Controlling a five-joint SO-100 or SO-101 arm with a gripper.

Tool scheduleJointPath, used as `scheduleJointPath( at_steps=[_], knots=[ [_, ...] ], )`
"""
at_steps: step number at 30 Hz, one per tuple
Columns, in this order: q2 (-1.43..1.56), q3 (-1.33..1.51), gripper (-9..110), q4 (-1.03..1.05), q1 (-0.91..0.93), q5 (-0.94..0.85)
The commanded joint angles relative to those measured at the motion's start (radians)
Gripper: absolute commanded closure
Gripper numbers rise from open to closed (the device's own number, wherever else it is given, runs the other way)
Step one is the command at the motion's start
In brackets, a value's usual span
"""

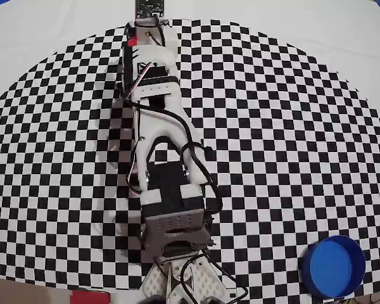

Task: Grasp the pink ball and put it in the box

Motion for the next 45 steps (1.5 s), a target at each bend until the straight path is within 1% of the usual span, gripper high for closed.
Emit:
scheduleJointPath(
  at_steps=[1, 27, 37, 45],
  knots=[
    [0.132, 0.054, 101, -0.003, 0.023, -0.008],
    [0.623, 0.488, 101, -0.005, 0.212, -0.009],
    [0.732, 0.594, 101, -0.005, 0.313, -0.003],
    [0.77, 0.629, 101, 0.0, 0.328, -0.009]
  ],
)
